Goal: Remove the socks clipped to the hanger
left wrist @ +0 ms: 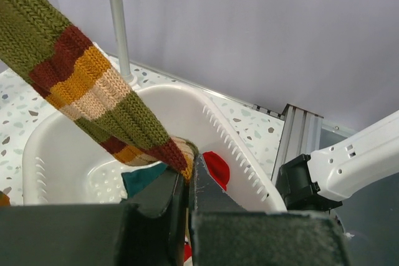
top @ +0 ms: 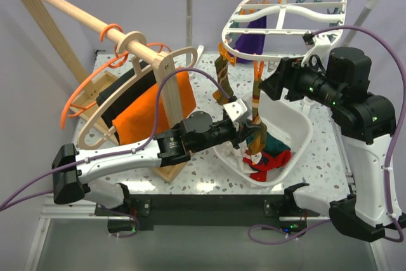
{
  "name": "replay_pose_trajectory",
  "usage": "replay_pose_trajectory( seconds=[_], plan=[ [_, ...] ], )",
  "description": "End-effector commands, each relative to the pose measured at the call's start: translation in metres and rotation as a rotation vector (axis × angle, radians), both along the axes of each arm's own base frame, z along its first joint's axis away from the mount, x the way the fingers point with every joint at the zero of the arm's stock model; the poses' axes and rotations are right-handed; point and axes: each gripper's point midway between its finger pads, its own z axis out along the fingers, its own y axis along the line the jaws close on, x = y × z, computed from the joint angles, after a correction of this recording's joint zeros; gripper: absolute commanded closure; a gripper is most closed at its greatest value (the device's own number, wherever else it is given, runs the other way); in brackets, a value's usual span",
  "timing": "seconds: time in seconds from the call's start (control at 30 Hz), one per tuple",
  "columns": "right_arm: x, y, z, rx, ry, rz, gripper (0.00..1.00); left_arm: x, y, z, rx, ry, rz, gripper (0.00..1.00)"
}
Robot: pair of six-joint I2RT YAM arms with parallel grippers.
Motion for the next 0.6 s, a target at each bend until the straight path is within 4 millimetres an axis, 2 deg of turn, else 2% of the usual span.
replay_pose_trajectory(
  seconds=[0.0,0.1,0.27,0.4,0.57],
  plan=[
    [-0.009,0.011,0.017,0.071,-0.027,0.053,0.27,-0.005,-0.003,0.017,-0.049,-0.003,-0.017,1.00],
    [-0.006,0.006,-0.002,0.025,0.016,0.036,0.26,0.000,0.000,0.016,-0.043,-0.002,0.017,1.00],
    [-0.010,0.003,-0.028,-0.002,0.045,0.038,0.07,0.012,0.010,0.028,-0.066,-0.008,0.101,1.00],
    [-0.009,0.001,-0.060,-0.043,0.115,0.033,0.05,0.014,0.020,0.044,-0.104,-0.028,0.132,1.00],
    [-0.018,0.009,-0.070,0.005,0.125,0.072,0.04,0.014,0.027,0.051,-0.118,-0.041,0.143,1.00]
  ],
)
